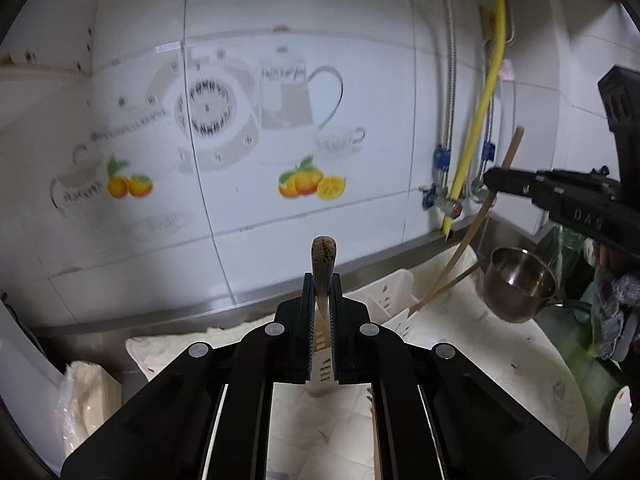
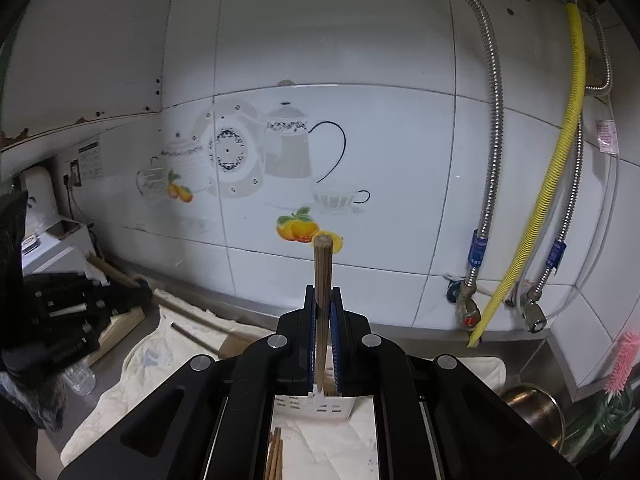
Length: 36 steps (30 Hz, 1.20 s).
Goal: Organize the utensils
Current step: 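Raise the right tool's chopstick over the white holder while the left tool carries its chopstick there, then drop the right tool's chopstick into the holder and open while the left tool releases its chopstick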
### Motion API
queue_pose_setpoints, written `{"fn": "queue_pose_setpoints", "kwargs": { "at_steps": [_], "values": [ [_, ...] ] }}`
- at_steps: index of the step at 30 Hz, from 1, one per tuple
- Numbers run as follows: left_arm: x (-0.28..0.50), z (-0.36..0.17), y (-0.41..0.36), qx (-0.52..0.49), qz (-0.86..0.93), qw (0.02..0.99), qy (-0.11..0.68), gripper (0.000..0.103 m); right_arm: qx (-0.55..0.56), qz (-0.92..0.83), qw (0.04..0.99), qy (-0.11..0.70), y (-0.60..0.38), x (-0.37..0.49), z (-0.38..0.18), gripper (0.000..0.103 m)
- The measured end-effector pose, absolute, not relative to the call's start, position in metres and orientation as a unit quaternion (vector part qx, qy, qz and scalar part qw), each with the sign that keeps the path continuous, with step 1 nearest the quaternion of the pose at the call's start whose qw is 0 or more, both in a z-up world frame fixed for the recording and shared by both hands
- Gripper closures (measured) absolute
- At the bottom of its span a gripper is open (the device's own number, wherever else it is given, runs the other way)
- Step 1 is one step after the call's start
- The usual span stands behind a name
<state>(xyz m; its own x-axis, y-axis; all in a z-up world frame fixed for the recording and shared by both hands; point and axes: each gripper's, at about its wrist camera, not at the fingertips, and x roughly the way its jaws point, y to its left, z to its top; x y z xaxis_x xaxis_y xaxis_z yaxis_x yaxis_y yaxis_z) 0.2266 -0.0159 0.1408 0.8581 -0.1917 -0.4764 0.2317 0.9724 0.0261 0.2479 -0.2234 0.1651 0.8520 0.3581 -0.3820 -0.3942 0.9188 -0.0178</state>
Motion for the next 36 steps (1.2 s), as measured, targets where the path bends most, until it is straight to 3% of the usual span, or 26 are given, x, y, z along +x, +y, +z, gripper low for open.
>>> {"fn": "queue_pose_setpoints", "kwargs": {
  "at_steps": [18, 36],
  "values": [
    [0.265, 0.086, -0.011, 0.032, -0.106, 0.946, 0.306, 0.097, -0.025, 0.169, 0.963, 0.21, -0.223, 0.304, 0.121, 0.096],
    [0.269, 0.081, -0.01, 0.029, -0.103, 0.943, 0.316, 0.095, -0.026, 0.16, 0.958, 0.237, -0.224, 0.312, 0.098, 0.095]
  ]
}}
